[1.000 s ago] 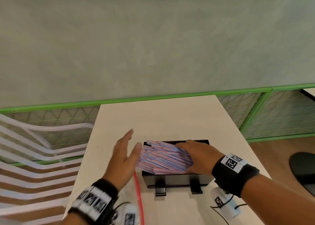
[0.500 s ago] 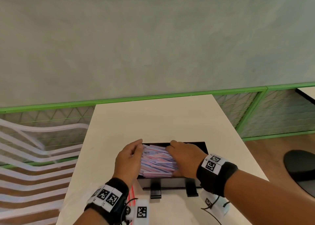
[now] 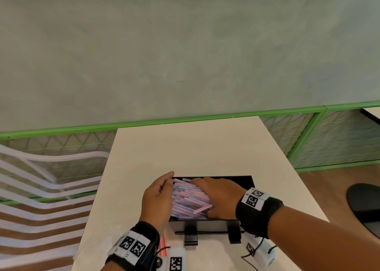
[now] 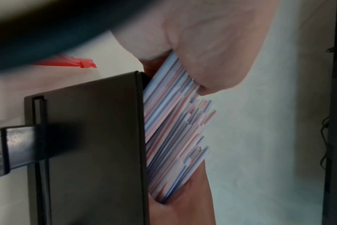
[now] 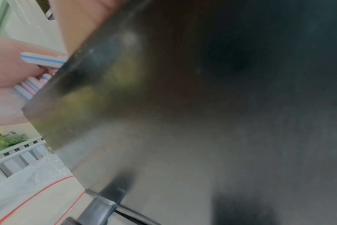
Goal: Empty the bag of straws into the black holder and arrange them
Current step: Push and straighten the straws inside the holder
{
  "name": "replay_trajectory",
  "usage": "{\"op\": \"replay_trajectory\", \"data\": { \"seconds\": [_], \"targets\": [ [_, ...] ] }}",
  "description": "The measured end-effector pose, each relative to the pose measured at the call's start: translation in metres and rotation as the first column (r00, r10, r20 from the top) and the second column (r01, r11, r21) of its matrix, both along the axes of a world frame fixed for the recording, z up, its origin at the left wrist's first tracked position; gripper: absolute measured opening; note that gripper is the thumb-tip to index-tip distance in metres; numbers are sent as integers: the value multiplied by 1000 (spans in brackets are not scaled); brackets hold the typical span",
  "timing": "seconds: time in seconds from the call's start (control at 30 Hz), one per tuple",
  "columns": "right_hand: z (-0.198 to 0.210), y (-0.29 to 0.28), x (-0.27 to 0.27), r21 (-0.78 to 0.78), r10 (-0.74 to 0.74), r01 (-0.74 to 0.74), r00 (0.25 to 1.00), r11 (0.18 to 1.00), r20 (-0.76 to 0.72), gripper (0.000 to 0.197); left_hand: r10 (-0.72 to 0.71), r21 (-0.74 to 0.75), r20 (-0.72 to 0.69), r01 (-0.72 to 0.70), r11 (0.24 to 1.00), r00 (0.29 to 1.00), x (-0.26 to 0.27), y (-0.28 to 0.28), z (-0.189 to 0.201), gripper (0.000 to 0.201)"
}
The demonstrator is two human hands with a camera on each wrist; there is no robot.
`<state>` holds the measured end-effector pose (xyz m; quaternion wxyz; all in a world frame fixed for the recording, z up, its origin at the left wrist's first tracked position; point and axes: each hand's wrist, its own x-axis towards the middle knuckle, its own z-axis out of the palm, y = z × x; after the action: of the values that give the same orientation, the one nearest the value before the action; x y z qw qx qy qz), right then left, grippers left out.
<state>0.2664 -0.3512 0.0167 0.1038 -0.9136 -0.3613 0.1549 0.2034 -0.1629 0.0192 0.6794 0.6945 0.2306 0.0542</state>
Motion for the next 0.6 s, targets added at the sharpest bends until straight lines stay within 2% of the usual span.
{"op": "replay_trajectory", "data": {
  "seconds": [0.17,0.4,0.6],
  "targets": [
    [4,6,-1,73,-15,19,999,997,-46,91,9,-51,-4,-9,999,1000,1,-1,0,26],
    [13,10,-1,121,-77,94,987,988,-139,72,14,-84,30,-12,996,999,1,2,-3,26],
    [33,17,0,88,-18,28,994,996,-111,66,99,-187,65,-85,979,993,2,5,-5,34]
  ]
}}
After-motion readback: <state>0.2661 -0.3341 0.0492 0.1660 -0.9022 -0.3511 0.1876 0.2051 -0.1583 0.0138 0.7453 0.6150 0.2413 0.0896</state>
